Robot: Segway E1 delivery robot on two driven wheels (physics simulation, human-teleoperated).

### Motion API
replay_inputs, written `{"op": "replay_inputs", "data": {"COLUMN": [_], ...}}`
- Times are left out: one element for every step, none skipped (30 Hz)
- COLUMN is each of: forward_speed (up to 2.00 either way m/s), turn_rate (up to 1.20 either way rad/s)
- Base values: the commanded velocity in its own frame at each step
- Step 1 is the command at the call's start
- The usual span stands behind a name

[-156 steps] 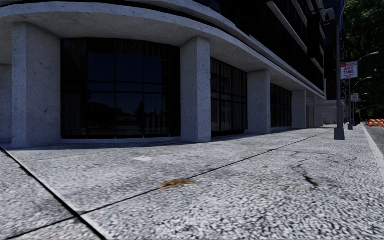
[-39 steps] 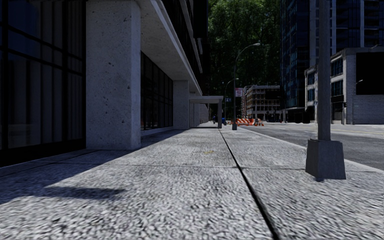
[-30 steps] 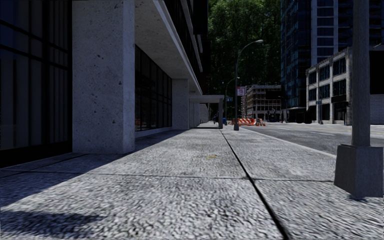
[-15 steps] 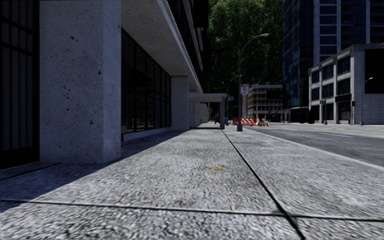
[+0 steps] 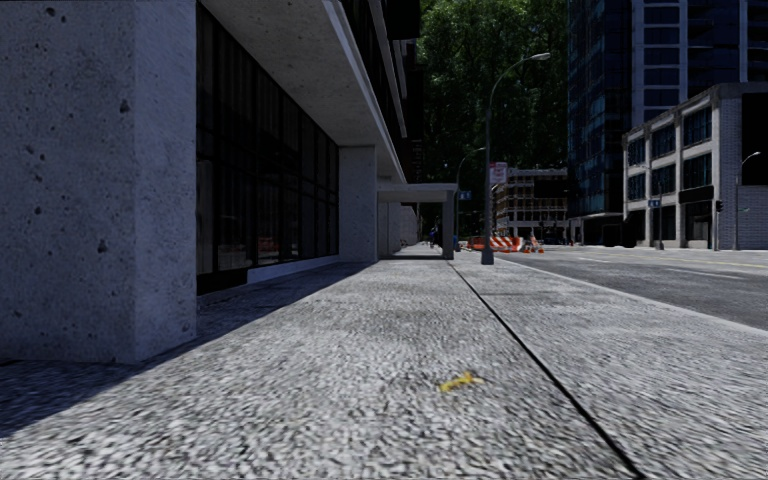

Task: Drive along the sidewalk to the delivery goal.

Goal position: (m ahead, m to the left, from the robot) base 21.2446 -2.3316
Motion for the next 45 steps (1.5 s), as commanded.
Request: {"op": "replay_inputs", "data": {"forward_speed": [2.0,2.0,2.0,2.0,2.0,2.0,2.0,2.0,2.0,2.0,2.0,2.0,2.0,2.0,2.0,2.0,2.0,2.0,2.0,2.0,2.0,2.0,2.0,2.0,2.0,2.0,2.0,2.0,2.0,2.0,2.0,2.0,2.0,2.0,2.0,2.0,2.0,2.0,2.0,2.0,2.0,2.0,2.0,2.0,2.0], "turn_rate": [0.0,0.0,0.0,0.0,0.0,0.0,0.0,0.0,0.0,0.0,0.0,0.0,0.0,0.0,0.0,0.0,0.0,0.0,0.0,0.0,0.0,0.0,0.0,0.0,0.0,0.0,0.0,0.0,0.0,0.0,0.0,0.0,0.0,0.0,0.0,0.0,0.0,0.0,0.0,0.0,0.0,0.0,0.0,0.0,0.0]}}
